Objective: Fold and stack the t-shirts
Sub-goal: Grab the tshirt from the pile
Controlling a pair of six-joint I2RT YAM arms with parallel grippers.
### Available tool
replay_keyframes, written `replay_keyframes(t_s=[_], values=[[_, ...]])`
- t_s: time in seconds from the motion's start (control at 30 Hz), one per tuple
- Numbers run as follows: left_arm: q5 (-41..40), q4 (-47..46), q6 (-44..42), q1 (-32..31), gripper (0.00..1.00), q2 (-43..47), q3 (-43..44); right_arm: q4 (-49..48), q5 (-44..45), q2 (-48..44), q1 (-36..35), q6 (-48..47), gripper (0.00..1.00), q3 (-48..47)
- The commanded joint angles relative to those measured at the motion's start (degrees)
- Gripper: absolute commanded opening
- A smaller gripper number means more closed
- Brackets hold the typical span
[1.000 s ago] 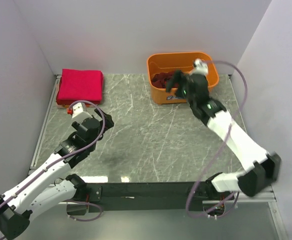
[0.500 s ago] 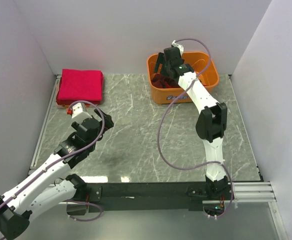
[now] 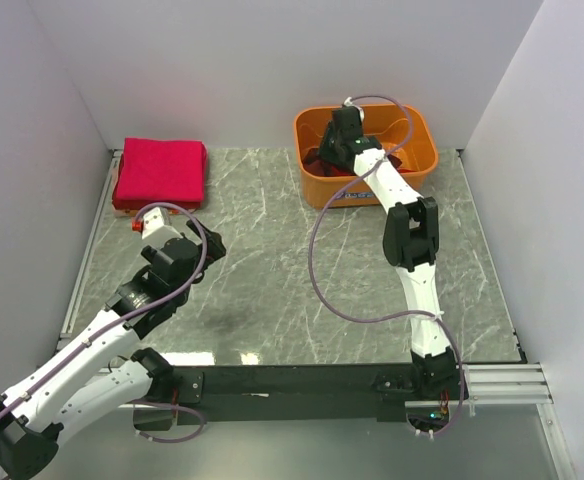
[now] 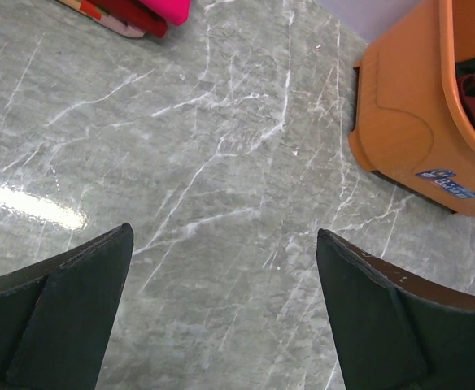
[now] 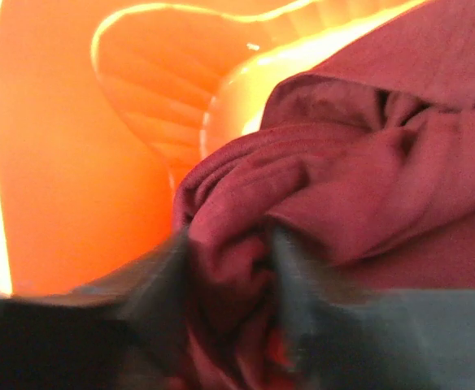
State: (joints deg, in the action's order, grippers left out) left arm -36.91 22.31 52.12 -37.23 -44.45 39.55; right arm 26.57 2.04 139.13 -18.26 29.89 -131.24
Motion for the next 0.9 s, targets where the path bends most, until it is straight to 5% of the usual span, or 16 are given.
replay_keyframes(t_s=[0.0,0.07,0.1,0.6,0.87], values=[[-0.1,1.2,1.1,0.0,1.00,0.9,0.2,-4.4,-4.5,-1.0,0.0,3.0,0.28,-1.7],[0.0,1.0,0.9,0.0,0.99,1.6,0.2,-7.0,-3.8,-3.5,0.0,3.2,0.01,1.1],[0.2,0.9,0.6,0.0,0.99,1.7,0.1,-7.6,-2.7,-4.4,0.0,2.5,0.00,1.7],[2.5,-0.9,1.2,0.0,0.99,2.3,-0.5,-7.1,4.5,-28.8,-0.8,-12.8,0.00,2.4],[2.8,-0.7,1.8,-0.1,0.99,3.8,-0.8,-5.6,-1.3,-39.6,-5.9,-16.9,0.00,1.1]])
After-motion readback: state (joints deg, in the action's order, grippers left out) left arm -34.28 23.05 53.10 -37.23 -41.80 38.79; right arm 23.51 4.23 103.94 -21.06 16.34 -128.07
